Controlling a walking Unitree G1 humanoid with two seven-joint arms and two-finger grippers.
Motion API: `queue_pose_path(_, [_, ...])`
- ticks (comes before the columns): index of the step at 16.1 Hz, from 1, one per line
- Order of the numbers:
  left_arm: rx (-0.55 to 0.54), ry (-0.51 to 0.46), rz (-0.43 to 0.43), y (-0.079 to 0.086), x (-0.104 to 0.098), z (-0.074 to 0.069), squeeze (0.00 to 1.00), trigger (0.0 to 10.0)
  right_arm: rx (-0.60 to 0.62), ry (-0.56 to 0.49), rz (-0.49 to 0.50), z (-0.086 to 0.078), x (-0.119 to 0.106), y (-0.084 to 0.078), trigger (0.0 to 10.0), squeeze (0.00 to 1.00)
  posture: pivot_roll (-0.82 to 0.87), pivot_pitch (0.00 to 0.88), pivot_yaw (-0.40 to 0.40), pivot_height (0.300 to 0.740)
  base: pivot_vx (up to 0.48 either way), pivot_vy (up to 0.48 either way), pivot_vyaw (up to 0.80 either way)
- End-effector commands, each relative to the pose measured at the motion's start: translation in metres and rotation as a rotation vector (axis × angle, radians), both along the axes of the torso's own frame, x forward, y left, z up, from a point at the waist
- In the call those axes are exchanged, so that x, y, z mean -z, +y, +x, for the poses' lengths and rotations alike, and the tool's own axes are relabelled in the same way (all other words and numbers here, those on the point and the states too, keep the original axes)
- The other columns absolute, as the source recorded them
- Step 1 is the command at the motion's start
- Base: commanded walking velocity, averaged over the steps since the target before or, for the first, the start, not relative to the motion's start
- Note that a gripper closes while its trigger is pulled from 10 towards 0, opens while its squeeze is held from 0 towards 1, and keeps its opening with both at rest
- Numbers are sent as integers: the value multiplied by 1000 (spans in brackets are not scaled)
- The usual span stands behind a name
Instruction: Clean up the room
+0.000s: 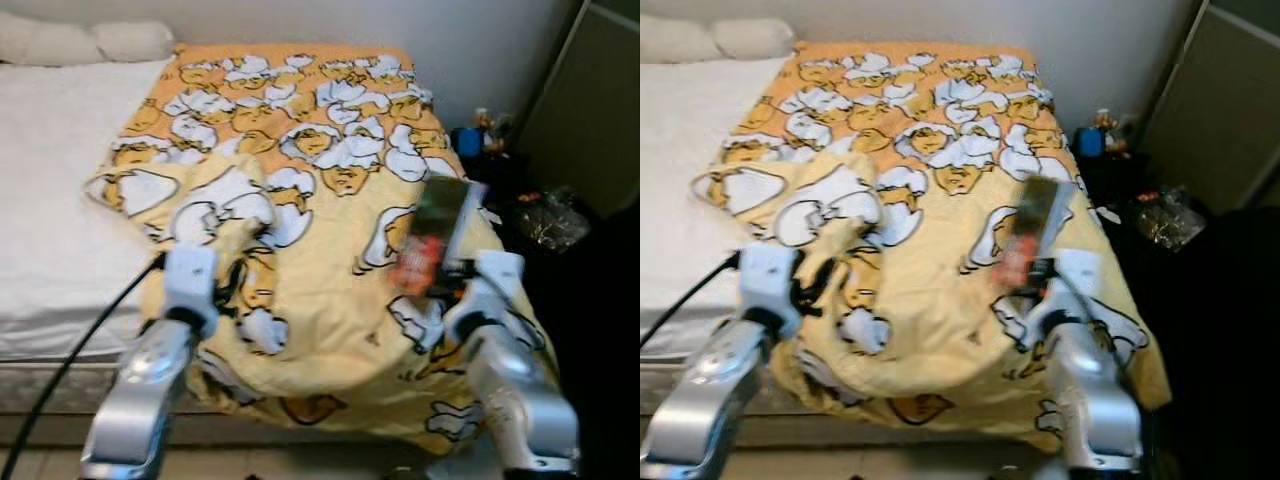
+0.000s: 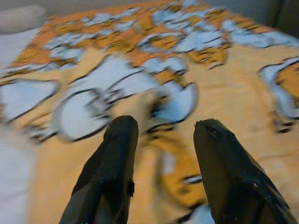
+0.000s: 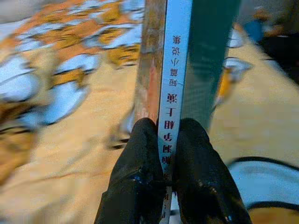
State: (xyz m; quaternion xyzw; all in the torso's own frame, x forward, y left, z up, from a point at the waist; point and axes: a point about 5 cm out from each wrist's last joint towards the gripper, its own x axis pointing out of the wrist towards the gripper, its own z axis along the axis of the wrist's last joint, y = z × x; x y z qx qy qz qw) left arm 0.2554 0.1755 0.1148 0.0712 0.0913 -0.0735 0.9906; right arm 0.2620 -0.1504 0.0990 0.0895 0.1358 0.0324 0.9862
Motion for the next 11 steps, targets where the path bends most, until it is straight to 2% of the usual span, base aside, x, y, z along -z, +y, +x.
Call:
queue_pose_path(1, [14,-17,-3,-5,-5,0,263,10000,13,-60,-35,0,-10,-7,10000,0,-74,0,22,740,0,364,0])
queue_pose_path(4, [16,-12,12,-4,-6,0,263,10000,51,-32,64,-4,-5,-8,10000,0,-72,0,33,740,0,364,0])
queue_pose_path(6, [20,-11,14,-4,-6,1,267,10000,35,-35,36,-7,-3,-7,10000,0,-75,0,43,740,0,364,0])
queue_pose_path(9, [31,-8,18,-5,-6,2,267,10000,45,-23,58,-8,-1,-7,10000,0,-74,0,46,740,0,360,0])
queue_pose_path(11, [32,-7,18,-5,-7,2,267,10000,46,-21,65,-8,-1,-6,10000,0,-73,0,46,740,0,364,-600])
